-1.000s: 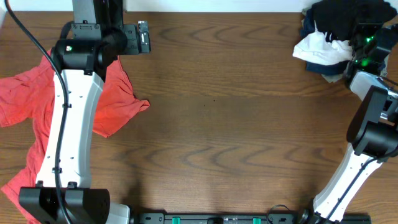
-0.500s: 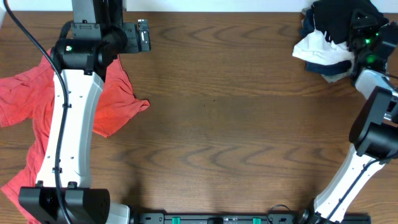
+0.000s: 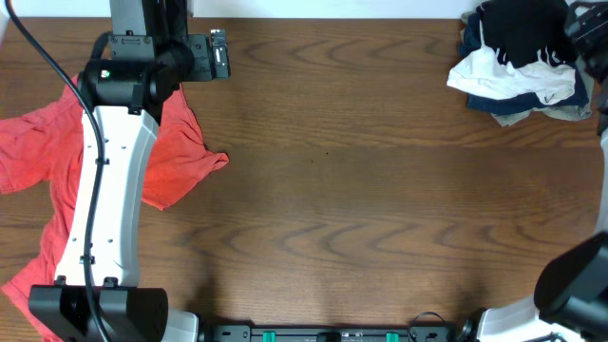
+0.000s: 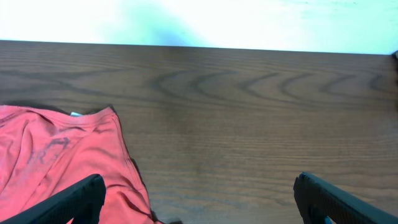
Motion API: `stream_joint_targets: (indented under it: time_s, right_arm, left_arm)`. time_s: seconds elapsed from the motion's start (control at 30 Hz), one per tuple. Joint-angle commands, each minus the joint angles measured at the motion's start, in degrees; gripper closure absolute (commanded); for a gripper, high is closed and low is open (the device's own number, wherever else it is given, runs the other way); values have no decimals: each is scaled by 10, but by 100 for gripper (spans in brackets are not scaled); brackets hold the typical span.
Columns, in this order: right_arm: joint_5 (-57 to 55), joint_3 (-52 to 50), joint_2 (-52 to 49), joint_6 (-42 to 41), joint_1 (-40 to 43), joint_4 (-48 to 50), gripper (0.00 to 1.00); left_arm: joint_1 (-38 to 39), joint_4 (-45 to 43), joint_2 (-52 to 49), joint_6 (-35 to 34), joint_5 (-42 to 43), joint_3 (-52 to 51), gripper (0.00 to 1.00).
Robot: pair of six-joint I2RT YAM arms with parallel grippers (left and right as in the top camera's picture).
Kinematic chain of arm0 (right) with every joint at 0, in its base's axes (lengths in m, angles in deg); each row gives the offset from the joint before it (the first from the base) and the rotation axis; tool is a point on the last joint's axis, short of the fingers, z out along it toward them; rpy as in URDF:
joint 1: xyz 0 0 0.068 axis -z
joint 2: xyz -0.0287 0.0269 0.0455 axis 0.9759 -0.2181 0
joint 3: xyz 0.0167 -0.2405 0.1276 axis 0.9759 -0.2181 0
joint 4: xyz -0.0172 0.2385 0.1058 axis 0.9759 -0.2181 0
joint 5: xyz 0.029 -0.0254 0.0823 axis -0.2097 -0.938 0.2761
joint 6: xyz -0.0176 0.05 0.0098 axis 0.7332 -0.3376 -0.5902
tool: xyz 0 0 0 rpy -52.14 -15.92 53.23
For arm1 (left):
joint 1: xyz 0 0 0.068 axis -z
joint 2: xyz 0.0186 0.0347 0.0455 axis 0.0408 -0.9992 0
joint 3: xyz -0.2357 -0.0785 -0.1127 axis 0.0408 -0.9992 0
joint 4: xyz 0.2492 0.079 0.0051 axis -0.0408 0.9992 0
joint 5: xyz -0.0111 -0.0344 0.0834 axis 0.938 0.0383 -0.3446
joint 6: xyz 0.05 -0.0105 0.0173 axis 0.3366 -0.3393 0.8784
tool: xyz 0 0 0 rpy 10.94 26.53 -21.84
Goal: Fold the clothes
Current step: 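Carry the black shirt to the clothes stack at top right and release, then raise the right gripper away from the clothes stack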
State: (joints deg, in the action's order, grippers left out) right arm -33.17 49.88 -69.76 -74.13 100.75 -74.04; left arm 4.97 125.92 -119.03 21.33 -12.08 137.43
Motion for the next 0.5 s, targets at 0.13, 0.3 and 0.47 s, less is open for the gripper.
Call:
stream_joint_targets:
  time_s: [0.13,0.3,0.47]
  right_arm:
    - [-151,3,-49,152,-43,132,23]
    - [-174,40,-113,162,-47,222,18]
    - [-174,215,-222,226,-52,89,11]
  left_arm:
    - [0,-1,-34,-19,-1,-8,2]
    - [4,-1,-61,-19,-1,-8,2]
    - [4,-7,-81,-18,-1,-8,2]
